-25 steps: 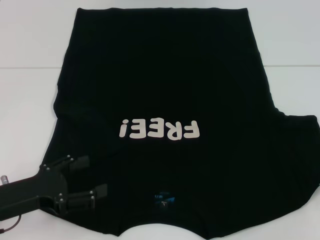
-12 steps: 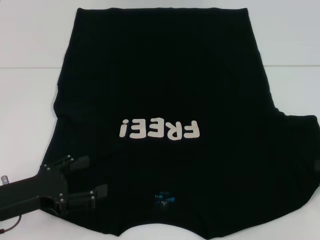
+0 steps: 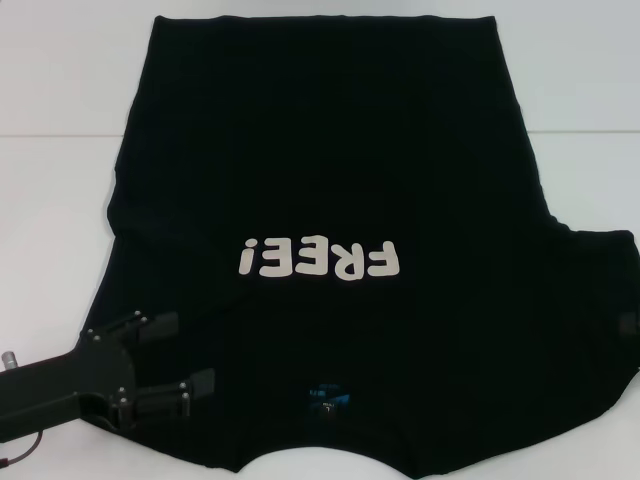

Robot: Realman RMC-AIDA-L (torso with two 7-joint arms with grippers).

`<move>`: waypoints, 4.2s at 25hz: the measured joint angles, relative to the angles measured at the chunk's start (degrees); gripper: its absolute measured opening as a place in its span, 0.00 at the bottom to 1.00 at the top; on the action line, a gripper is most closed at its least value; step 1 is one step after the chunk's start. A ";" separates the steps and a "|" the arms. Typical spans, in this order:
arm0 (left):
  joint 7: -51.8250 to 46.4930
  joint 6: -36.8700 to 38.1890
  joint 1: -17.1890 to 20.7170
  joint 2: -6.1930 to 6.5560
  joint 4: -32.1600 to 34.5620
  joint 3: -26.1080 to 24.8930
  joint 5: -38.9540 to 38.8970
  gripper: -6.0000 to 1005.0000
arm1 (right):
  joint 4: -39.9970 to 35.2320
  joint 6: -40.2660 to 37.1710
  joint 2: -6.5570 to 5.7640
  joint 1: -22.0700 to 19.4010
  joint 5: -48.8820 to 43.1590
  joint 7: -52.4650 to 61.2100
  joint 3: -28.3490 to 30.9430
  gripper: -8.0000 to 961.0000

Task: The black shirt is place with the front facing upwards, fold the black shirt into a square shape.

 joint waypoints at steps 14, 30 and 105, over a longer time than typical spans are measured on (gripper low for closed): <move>0.02 0.00 0.17 0.00 0.00 -0.07 0.00 0.95 | 1.46 1.84 0.08 0.88 -0.12 0.01 -0.34 0.78; 0.06 0.00 0.29 0.00 0.00 -0.12 0.00 0.95 | 1.22 3.60 -0.12 0.90 -0.12 0.54 -3.39 0.39; -0.49 0.05 0.41 -0.05 -0.60 -1.62 0.00 0.94 | -0.38 4.54 5.08 12.94 10.31 -7.90 -22.34 0.13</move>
